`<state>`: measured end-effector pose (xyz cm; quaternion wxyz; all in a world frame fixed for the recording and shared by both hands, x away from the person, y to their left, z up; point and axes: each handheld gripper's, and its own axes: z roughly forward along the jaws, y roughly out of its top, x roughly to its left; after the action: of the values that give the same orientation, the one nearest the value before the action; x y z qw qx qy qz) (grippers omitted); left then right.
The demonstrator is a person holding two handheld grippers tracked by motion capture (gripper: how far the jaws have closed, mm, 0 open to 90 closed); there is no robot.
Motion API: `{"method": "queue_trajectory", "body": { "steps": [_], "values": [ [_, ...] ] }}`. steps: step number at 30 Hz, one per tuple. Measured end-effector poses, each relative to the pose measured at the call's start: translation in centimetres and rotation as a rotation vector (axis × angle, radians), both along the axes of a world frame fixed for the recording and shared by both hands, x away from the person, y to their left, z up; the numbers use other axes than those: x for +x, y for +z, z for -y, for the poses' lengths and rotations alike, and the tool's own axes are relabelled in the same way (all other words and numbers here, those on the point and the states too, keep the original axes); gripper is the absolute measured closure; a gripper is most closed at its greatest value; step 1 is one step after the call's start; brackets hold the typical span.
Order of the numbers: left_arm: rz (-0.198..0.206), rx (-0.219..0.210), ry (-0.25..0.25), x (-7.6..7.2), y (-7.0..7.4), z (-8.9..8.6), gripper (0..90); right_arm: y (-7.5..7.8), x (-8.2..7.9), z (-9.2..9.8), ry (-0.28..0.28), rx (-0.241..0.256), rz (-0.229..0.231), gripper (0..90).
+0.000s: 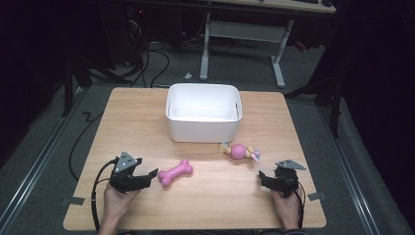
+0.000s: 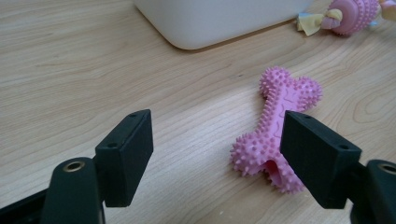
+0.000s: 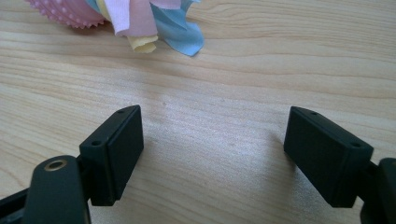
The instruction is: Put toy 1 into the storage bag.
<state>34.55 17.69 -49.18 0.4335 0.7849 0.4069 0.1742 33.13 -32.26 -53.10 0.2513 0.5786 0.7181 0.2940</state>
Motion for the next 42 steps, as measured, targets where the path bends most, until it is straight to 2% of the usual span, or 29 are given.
{"method": "queue_trajectory", "body": {
  "steps": [8, 18, 23, 33, 42],
  "values": [
    [-0.004, 0.008, -0.042, 0.4, 0.3, 1.6, 26.5, 0.0, 0.0, 0.0, -0.001, 0.001, -0.001, 20.0],
    [-0.008, 0.050, -0.100, 0.9, 0.5, 3.8, 27.4, 0.0, 0.0, 0.0, 0.001, 0.000, 0.000, 20.0],
    [-0.047, 0.065, -0.124, 1.4, -0.1, 4.9, 28.9, 0.0, 0.0, 0.0, 0.000, 0.000, 0.000, 20.0],
    [-0.055, 0.121, -0.163, 1.9, -1.1, 6.6, 29.3, 0.0, 0.0, 0.0, 0.000, 0.001, -0.001, 20.0],
    [-0.062, 0.144, -0.171, 2.4, -1.7, 7.2, 32.4, 0.0, 0.0, 0.0, 0.000, 0.001, -0.001, 20.0]
  ]
}}
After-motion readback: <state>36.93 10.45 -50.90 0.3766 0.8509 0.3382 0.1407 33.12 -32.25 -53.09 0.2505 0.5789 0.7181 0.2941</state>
